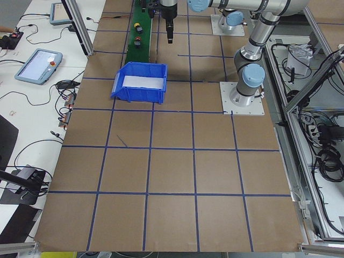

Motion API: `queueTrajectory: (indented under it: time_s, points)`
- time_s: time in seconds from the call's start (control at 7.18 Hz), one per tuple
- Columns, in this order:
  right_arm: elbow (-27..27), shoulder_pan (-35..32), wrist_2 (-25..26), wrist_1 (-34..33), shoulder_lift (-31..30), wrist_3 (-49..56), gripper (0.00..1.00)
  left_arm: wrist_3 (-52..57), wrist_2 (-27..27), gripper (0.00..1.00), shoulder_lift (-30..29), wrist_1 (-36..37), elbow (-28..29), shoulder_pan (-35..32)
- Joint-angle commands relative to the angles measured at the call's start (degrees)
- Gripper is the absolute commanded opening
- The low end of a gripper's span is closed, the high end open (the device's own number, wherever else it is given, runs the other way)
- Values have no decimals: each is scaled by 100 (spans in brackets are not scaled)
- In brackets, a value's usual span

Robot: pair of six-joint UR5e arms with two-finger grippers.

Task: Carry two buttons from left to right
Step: 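Position the right gripper above the yellow-capped button on the moving belt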

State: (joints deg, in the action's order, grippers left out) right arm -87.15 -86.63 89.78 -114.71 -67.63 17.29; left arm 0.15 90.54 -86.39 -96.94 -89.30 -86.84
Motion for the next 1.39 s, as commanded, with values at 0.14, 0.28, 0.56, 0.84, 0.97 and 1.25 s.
queueTrajectory:
  time_s: [0.14,0.28,0.56,0.84,0.97,1.25]
  points:
    - [22,-21,338,204,162,-1140,100,-7,-1,100,0,0,0,0]
    - [144,-30,338,299,180,-1158,100,-7,-1,100,0,0,0,0]
    - [443,-178,347,651,180,-1429,100,-7,-45,100,0,9,0,9]
    - [540,-197,303,652,364,-1570,100,-7,24,100,0,0,0,9]
    - [558,-205,294,643,451,-1606,100,-7,25,100,0,0,-9,9]
    - [681,-205,277,643,601,-1502,100,-7,-19,100,0,0,0,9]
